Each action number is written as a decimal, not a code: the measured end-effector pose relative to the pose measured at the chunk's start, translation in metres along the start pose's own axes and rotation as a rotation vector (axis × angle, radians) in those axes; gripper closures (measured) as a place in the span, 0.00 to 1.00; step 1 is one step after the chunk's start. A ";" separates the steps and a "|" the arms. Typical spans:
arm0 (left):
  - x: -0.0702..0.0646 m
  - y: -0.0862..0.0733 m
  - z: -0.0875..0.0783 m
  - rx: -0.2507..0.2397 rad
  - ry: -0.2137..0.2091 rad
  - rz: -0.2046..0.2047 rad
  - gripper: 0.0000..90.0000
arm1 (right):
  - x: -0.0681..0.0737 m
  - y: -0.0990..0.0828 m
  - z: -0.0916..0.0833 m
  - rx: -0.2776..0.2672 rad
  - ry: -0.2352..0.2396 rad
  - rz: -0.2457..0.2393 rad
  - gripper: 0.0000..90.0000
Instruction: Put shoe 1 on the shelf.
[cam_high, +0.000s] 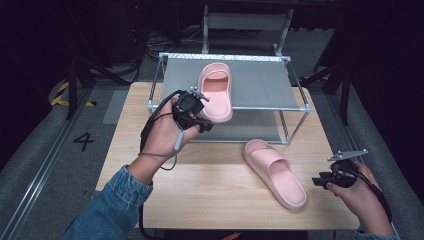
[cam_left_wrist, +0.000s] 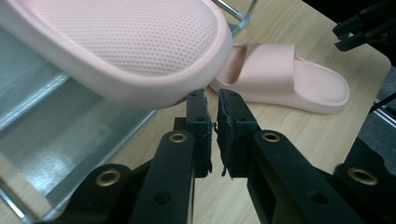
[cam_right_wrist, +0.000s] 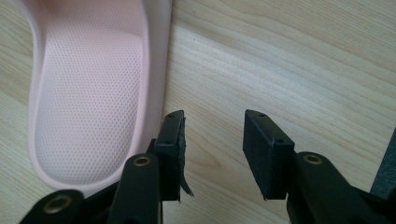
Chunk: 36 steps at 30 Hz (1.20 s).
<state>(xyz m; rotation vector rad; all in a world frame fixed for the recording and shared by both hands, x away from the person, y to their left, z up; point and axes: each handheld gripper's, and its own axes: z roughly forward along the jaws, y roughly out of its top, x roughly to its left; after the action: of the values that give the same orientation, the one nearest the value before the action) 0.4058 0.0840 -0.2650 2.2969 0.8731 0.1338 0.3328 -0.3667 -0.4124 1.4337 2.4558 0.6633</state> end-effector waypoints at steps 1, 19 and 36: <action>0.001 0.001 0.003 0.003 -0.008 -0.008 0.95 | 0.000 0.000 0.000 0.001 0.001 0.001 0.67; 0.021 0.024 0.023 -0.028 0.098 -0.064 1.00 | 0.000 0.000 0.000 0.007 0.006 0.004 0.67; 0.046 0.041 0.042 -0.010 0.117 -0.120 0.98 | -0.001 -0.001 0.000 0.000 0.006 0.005 0.67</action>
<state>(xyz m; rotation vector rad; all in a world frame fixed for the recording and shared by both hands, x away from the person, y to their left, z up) 0.4774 0.0667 -0.2779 2.2388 1.0641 0.2209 0.3326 -0.3679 -0.4127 1.4408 2.4574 0.6690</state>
